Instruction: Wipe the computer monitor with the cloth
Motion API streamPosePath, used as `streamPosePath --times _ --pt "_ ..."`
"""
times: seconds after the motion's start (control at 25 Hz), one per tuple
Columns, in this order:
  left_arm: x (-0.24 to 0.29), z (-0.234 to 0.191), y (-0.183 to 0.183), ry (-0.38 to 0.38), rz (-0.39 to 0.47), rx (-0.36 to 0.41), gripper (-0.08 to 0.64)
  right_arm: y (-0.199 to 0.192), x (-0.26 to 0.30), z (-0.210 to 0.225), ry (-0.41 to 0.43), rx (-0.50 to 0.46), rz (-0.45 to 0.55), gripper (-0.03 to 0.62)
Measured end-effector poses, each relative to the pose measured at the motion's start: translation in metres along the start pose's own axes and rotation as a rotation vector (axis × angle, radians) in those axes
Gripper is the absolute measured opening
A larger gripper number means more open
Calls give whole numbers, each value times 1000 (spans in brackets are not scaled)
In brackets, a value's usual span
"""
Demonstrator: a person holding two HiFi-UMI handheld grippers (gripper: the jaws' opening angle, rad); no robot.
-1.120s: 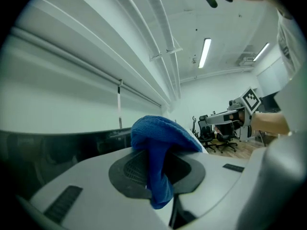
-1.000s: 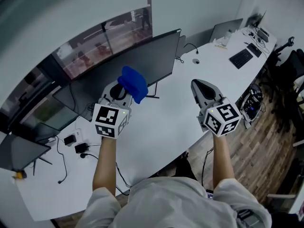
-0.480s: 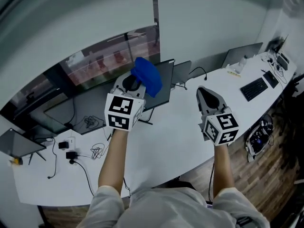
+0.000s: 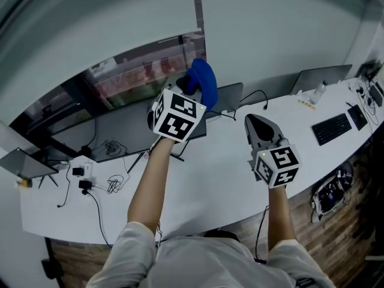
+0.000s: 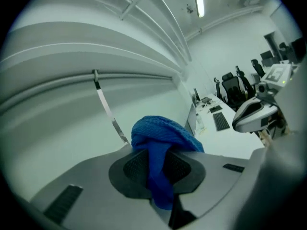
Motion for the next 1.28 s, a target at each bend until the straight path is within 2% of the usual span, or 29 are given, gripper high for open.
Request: streamPosePath --times 0.12,0.28,0.44,0.64,0.8,1.28 --pt "15 5 5 -12 -101 92 69 -2 9 5 43 0 -15 15" --pt "21 8 4 -6 -147 129 67 -10 16 10 70 11 -36 14" --pt "18 6 -1 3 -139 99 67 -16 18 13 80 26 -44 14" --pt "11 0 -10 -7 -101 14 67 -19 22 8 79 20 -59 14" --pt "-4 -10 -24 3 -107 8 67 -23 32 -10 104 10 -81 14" --pt "-88 -60 -112 94 -173 -52 67 -38 79 -93 187 -10 -125 14"
Point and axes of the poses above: the fingertips, and each gripper's own axes: x forward along the fingers, z to its right, y out of its top, the point moved 10 cm from there along -x, backward along the fingers, and after that the axes turned 15 degrees about x, right-handed, at the moved point
